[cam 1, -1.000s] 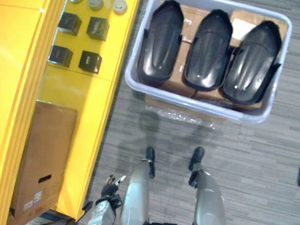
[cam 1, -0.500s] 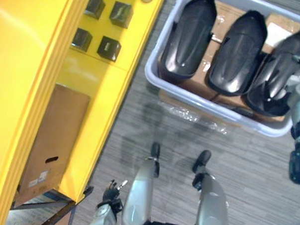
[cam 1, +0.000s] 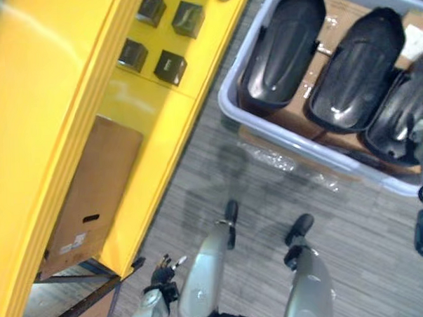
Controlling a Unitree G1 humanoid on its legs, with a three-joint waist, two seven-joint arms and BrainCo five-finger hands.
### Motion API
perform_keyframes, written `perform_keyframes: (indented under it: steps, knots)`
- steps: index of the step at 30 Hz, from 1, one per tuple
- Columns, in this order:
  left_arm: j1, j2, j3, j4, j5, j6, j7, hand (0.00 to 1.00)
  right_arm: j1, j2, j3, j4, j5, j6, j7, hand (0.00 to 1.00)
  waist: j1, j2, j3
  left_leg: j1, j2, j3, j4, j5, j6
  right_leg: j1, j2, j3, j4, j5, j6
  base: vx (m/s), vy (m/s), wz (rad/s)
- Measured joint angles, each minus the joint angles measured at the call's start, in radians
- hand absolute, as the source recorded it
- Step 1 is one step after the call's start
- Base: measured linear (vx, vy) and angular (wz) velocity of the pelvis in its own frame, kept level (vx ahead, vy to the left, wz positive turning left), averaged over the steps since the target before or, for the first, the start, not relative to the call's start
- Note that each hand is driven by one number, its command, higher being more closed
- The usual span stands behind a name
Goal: Walk over and take plastic housings, then place them on the shelf
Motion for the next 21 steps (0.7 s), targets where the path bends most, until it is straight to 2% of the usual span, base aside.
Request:
perform_keyframes:
  steps: [3,9,14,15,21]
  knots:
    - [0.0,-0.001,-0.013,0.007,-0.001,0.0,0.001,0.0,0.0,0.0,0.0,0.001,0.0,0.001,-0.019,0.0,0.0,0.009,0.0,0.0,0.004,0.001,0.0,0.0,0.0,-0.001,0.001,0.001,-0.003,0.0,0.0,-0.02,0.009,-0.05]
    - [0.0,0.005,-0.026,0.007,-0.002,0.0,0.001,0.0,0.0,0.0,-0.001,-0.001,-0.006,0.0,-0.057,0.0,-0.001,0.009,0.0,0.0,0.007,0.006,0.0,0.0,0.0,-0.001,0.004,0.002,-0.007,0.002,0.003,0.0,0.002,-0.01]
    - [0.0,0.005,-0.027,0.007,-0.004,0.003,0.001,0.0,0.0,-0.001,0.0,-0.014,-0.007,0.062,-0.009,0.0,0.0,0.01,0.0,0.0,0.009,0.013,-0.002,-0.001,-0.002,-0.003,0.006,0.005,-0.012,0.005,0.007,0.01,0.007,-0.01]
    - [0.0,0.005,-0.028,0.007,-0.005,0.003,0.001,0.0,0.0,-0.001,0.001,-0.014,-0.004,0.083,0.007,1.0,0.0,0.01,0.0,0.0,0.009,0.013,-0.002,-0.001,-0.002,-0.003,0.006,0.005,-0.012,0.005,0.007,0.0,0.0,0.0]
    - [0.0,0.003,-0.03,0.011,-0.033,0.003,0.0,0.0,0.0,-0.052,0.018,0.019,0.001,0.12,0.06,1.0,0.005,0.014,0.002,0.0,0.009,0.008,0.001,-0.005,-0.001,-0.003,0.005,0.004,-0.004,0.0,0.001,0.0,0.0,0.0]
